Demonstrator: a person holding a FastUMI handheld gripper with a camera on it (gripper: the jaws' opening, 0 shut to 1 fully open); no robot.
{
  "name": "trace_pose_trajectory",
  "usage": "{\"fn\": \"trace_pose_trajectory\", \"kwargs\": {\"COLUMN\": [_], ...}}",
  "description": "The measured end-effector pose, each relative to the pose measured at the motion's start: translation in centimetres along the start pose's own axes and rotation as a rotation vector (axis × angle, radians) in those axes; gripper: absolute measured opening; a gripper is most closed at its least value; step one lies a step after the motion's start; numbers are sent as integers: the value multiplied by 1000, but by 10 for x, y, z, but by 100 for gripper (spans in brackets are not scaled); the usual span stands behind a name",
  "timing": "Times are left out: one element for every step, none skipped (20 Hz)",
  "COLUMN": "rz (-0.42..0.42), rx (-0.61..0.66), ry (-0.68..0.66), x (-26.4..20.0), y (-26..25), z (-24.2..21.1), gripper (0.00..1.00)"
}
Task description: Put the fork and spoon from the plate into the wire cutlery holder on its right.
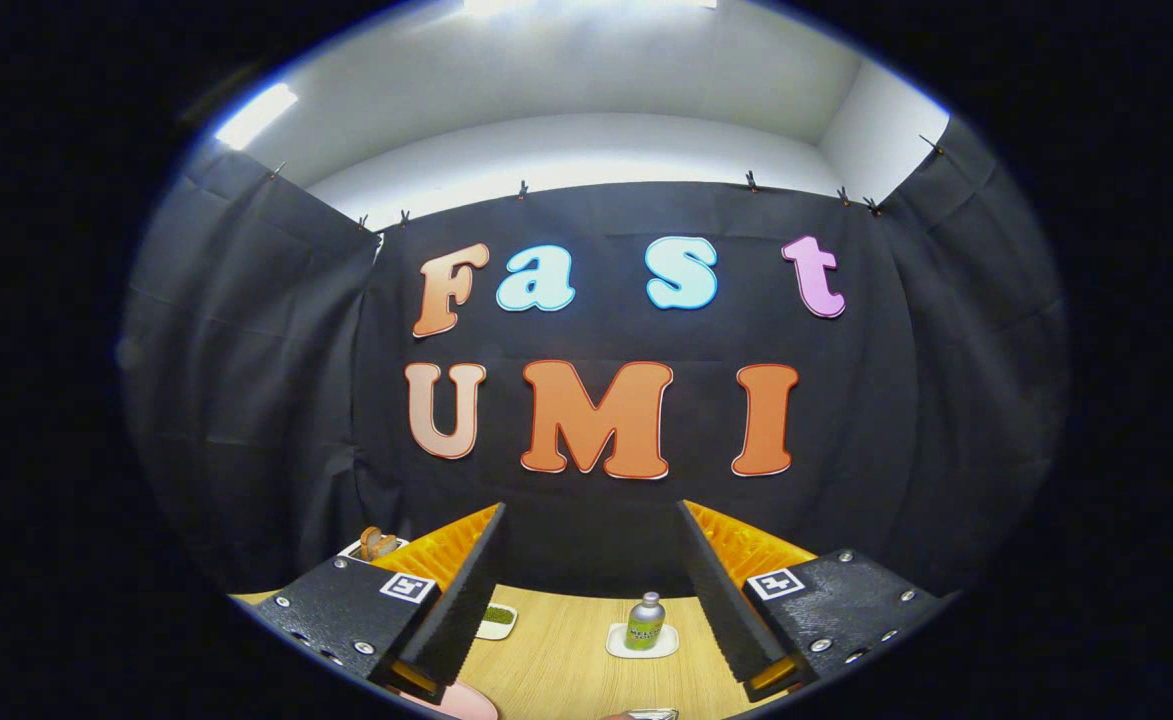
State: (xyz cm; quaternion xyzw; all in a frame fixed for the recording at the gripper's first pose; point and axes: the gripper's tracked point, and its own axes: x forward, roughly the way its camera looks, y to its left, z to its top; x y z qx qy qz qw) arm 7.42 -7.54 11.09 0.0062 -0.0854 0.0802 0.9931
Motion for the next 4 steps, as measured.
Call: {"fn": "trace_pose_trajectory", "kwargs": {"rz": [3, 2, 4, 6], "rx": [0, 0, 3, 2], "ry": [-8, -17, -28, -38], "x": [-2, -4, -5, -6], "y": [0, 1, 1, 2], "z": [3, 6, 9, 12], "gripper": [97, 97, 97, 97]}}
